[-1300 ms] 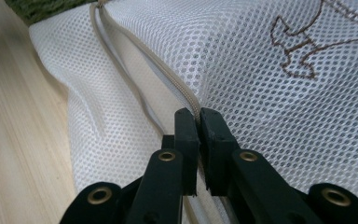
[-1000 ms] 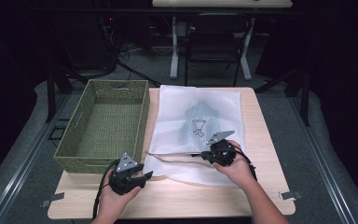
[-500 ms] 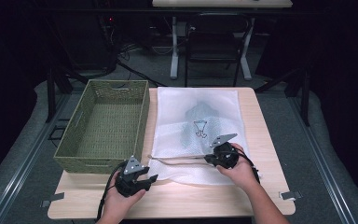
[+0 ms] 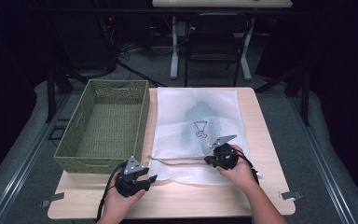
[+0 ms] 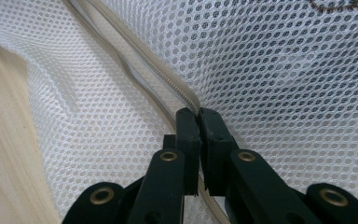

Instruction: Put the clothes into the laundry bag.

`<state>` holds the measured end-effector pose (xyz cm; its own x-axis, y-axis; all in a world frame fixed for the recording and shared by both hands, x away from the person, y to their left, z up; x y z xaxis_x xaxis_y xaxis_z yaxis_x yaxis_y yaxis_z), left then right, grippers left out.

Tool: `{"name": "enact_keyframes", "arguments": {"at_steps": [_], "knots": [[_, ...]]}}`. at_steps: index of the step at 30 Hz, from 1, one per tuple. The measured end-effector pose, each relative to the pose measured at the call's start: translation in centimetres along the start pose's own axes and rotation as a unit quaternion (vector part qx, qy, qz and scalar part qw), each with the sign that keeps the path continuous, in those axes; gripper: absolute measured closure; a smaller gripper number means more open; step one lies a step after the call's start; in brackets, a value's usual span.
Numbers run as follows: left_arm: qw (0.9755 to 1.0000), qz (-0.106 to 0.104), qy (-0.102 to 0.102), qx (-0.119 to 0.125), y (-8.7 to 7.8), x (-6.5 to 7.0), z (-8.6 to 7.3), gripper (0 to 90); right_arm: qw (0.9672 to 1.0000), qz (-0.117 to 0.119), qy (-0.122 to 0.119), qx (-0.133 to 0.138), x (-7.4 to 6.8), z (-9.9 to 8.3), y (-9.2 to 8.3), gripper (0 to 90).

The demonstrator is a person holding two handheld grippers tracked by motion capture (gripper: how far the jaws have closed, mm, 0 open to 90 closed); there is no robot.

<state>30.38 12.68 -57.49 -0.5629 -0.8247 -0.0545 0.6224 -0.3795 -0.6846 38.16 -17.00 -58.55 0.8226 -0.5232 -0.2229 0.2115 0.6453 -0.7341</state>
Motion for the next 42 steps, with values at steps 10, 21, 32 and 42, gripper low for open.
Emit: {"name": "enact_keyframes", "arguments": {"at_steps": [10, 21, 32, 42], "knots": [[1.0, -0.001, -0.003, 0.002, 0.01, -0.04, -0.06, 54.4, 0.9998, 0.001, 0.01, -0.016, 0.37, -0.56, 0.6, 88.4], [1.0, 0.001, -0.007, 0.003, -0.15, -0.24, -0.16, 54.1, 0.9998, 0.005, 0.017, -0.012, 0.59, -0.81, 0.66, 87.6], [0.9999, 0.003, -0.008, 0.005, -0.24, -0.37, -0.2, 53.3, 0.9999, 0.003, 0.016, -0.002, 0.44, -0.71, 0.29, 84.0], [0.9999, 0.004, -0.009, 0.007, -0.26, -0.5, -0.25, 51.1, 0.9995, -0.015, 0.019, 0.018, 0.32, -0.47, -0.2, 63.7]]}}
Point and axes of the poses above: each handheld gripper's, and its own axes: y roughly forward along the jaws, z roughly out of its top, x roughly to its right, the point moved 4 cm from there along y, roughly forward along the jaws, and after that the axes turned 12 degrees about z, right-handed, at the moved point
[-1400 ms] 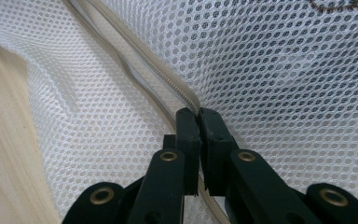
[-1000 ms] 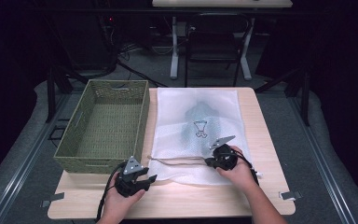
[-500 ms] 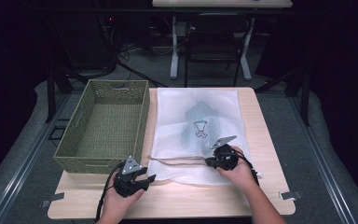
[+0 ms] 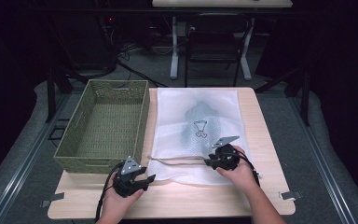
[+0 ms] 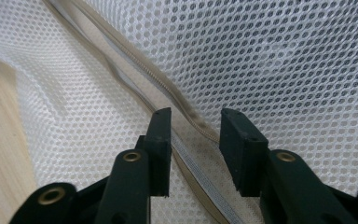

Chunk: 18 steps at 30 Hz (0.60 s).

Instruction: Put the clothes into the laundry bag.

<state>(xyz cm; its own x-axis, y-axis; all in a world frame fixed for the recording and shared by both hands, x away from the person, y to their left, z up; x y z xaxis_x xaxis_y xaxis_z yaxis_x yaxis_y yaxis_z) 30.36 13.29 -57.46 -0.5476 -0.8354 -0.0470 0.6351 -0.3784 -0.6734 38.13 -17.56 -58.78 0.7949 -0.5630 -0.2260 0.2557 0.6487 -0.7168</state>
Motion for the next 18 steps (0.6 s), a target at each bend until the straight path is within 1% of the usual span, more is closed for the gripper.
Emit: {"name": "enact_keyframes", "arguments": {"at_steps": [1, 4, 5, 9, 13, 16, 18], "knots": [[1.0, -0.001, 0.002, -0.003, -0.1, 0.0, 0.0, 51.1, 1.0, 0.003, 0.001, 0.005, 0.0, 0.1, -0.1, 61.7], [1.0, 0.0, -0.002, -0.001, -0.1, 0.0, -0.1, 51.0, 0.9999, -0.002, 0.007, 0.009, -0.1, 0.2, -0.3, 56.5], [1.0, -0.001, 0.0, -0.001, -0.1, -0.1, 0.0, 51.0, 0.9999, -0.002, 0.007, 0.014, -0.2, 0.3, -0.4, 54.9], [1.0, 0.001, -0.001, 0.002, -0.1, 0.0, 0.1, 51.0, 0.9996, -0.013, 0.006, 0.025, -0.5, 0.8, -1.1, 51.9], [1.0, 0.0, 0.003, 0.002, -0.2, -0.1, 0.0, 50.9, 0.9989, -0.018, 0.011, 0.042, -0.7, 1.8, -2.5, 51.4], [1.0, -0.002, 0.001, 0.002, -0.3, -0.1, 0.0, 50.9, 0.9983, -0.025, 0.008, 0.053, -0.9, 2.7, -3.6, 51.3], [1.0, 0.0, 0.001, 0.003, -0.3, -0.1, 0.0, 50.8, 0.9981, -0.026, -0.001, 0.056, -1.3, 2.9, -4.2, 51.3]]}}
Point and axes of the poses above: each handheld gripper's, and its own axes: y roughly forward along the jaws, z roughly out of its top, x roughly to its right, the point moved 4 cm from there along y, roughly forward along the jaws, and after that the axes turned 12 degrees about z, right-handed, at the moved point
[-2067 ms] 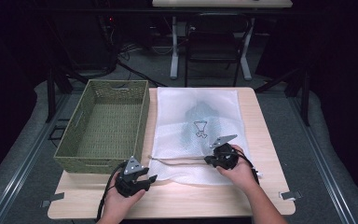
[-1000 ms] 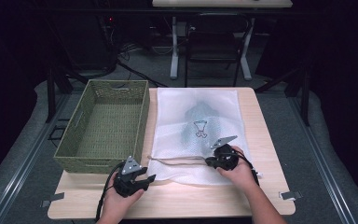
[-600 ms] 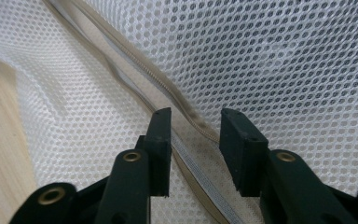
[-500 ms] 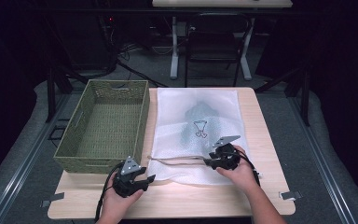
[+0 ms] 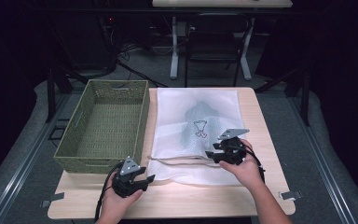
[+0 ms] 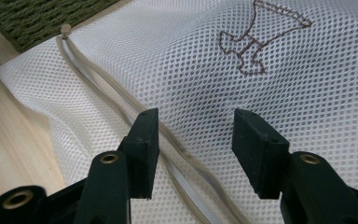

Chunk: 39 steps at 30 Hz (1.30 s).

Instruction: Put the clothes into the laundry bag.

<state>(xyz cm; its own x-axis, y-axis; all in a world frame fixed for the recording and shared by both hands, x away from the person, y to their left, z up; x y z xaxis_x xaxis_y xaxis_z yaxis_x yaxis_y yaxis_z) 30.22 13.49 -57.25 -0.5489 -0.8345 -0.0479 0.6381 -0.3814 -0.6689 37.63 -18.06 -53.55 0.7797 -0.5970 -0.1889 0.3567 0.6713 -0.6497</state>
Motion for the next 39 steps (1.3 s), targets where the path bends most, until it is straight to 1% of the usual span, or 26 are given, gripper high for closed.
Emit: {"name": "enact_keyframes", "arguments": {"at_steps": [2, 5, 6, 10, 13, 17, 21, 23, 25, 29, 31, 35, 39], "knots": [[1.0, 0.001, 0.002, 0.0, -0.1, -0.1, 0.0, 50.8, 1.0, -0.002, -0.005, 0.001, -0.4, 0.1, -0.6, 51.4], [1.0, 0.002, 0.0, 0.001, -0.2, -0.2, 0.0, 50.7, 0.9999, 0.002, -0.008, 0.007, -1.0, 0.1, -1.5, 51.3], [1.0, 0.002, -0.001, 0.001, -0.2, -0.2, 0.0, 50.7, 0.9999, 0.002, -0.006, 0.009, -1.2, 0.0, -1.8, 51.3], [1.0, 0.002, -0.001, 0.002, -0.2, -0.2, 0.0, 50.6, 0.9997, -0.003, -0.018, 0.013, -1.9, -0.6, -3.0, 50.8], [1.0, 0.003, -0.001, 0.003, -0.2, -0.1, 0.0, 50.6, 0.9996, -0.006, -0.018, 0.021, -2.4, -1.2, -4.0, 50.3], [1.0, 0.003, -0.001, 0.001, -0.1, -0.1, 0.0, 50.5, 0.9995, -0.003, -0.005, 0.031, -2.7, -2.6, -4.9, 50.3], [1.0, 0.004, -0.002, 0.001, -0.1, 0.0, 0.0, 50.5, 0.9993, -0.012, -0.001, 0.035, -3.1, -4.0, -5.5, 50.1], [1.0, 0.005, -0.002, 0.002, -0.1, -0.1, -0.1, 50.6, 0.9993, -0.018, 0.003, 0.034, -3.2, -4.6, -5.6, 49.7], [1.0, 0.005, -0.002, 0.001, -0.1, -0.1, -0.1, 50.5, 0.9992, -0.025, 0.001, 0.032, -3.2, -5.2, -5.7, 49.7], [1.0, 0.004, -0.002, 0.001, 0.0, -0.1, -0.1, 50.5, 0.999, -0.032, 0.006, 0.032, -2.8, -6.3, -5.4, 50.1], [1.0, 0.003, 0.0, 0.002, 0.0, -0.1, -0.1, 50.4, 0.9989, -0.031, 0.008, 0.034, -2.7, -6.7, -5.3, 50.2], [1.0, 0.0, 0.001, 0.001, 0.0, 0.0, -0.1, 50.4, 0.9987, -0.034, 0.01, 0.035, -2.5, -7.2, -5.1, 50.2], [1.0, 0.002, 0.001, 0.001, 0.0, -0.1, -0.1, 50.4, 0.9983, -0.034, 0.008, 0.047, -2.5, -7.4, -5.1, 50.4]]}}
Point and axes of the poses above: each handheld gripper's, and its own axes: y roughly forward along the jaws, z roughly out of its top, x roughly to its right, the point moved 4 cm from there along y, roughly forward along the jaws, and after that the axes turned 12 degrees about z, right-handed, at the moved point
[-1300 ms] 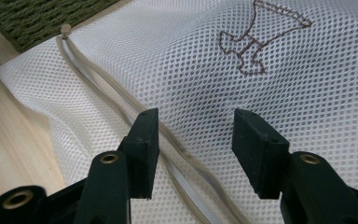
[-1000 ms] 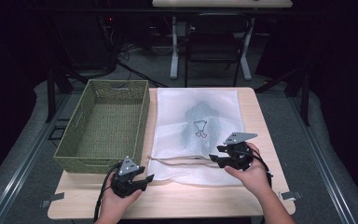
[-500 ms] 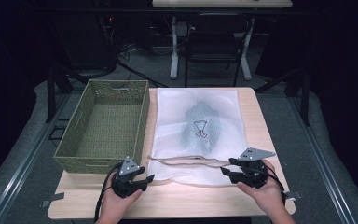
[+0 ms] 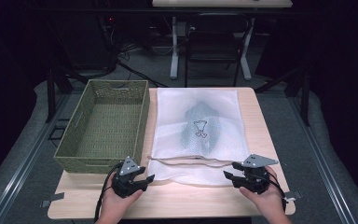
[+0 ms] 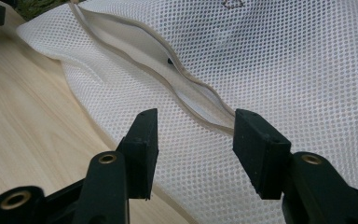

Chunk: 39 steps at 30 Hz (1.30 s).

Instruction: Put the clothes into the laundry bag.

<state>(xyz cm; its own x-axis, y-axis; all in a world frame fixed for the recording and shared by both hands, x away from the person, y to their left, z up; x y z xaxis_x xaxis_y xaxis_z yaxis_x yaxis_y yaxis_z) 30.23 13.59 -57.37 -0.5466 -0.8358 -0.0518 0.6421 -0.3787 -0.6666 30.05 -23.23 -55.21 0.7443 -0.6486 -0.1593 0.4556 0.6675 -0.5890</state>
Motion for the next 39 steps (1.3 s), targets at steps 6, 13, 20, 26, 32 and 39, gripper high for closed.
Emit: {"name": "enact_keyframes", "arguments": {"at_steps": [6, 13, 20, 26, 32, 39], "knots": [[1.0, 0.0, 0.001, 0.001, 0.0, 0.0, 0.0, 50.4, 1.0, -0.006, -0.001, 0.007, 0.1, -0.7, 0.1, 50.4], [1.0, -0.002, 0.003, -0.002, 0.2, 0.1, 0.0, 50.3, 0.9999, 0.009, 0.007, 0.007, 0.1, -1.4, 0.7, 50.5], [1.0, -0.004, 0.001, -0.003, 0.3, 0.1, -0.1, 50.3, 0.9994, 0.021, -0.01, -0.024, -0.7, -1.8, 2.1, 50.5], [1.0, -0.005, 0.0, -0.005, 0.3, 0.1, -0.2, 50.3, 0.9993, 0.026, -0.008, -0.024, -0.6, -1.8, 2.3, 50.5], [0.9999, -0.007, -0.002, -0.008, 0.5, 0.3, -0.3, 50.0, 0.9993, 0.028, -0.006, -0.024, -0.6, -1.8, 2.3, 50.5], [0.9999, -0.006, -0.001, -0.01, 0.7, 0.3, -0.4, 49.7, 0.9991, 0.024, -0.002, -0.033, -0.4, -1.9, 2.4, 50.5]]}}
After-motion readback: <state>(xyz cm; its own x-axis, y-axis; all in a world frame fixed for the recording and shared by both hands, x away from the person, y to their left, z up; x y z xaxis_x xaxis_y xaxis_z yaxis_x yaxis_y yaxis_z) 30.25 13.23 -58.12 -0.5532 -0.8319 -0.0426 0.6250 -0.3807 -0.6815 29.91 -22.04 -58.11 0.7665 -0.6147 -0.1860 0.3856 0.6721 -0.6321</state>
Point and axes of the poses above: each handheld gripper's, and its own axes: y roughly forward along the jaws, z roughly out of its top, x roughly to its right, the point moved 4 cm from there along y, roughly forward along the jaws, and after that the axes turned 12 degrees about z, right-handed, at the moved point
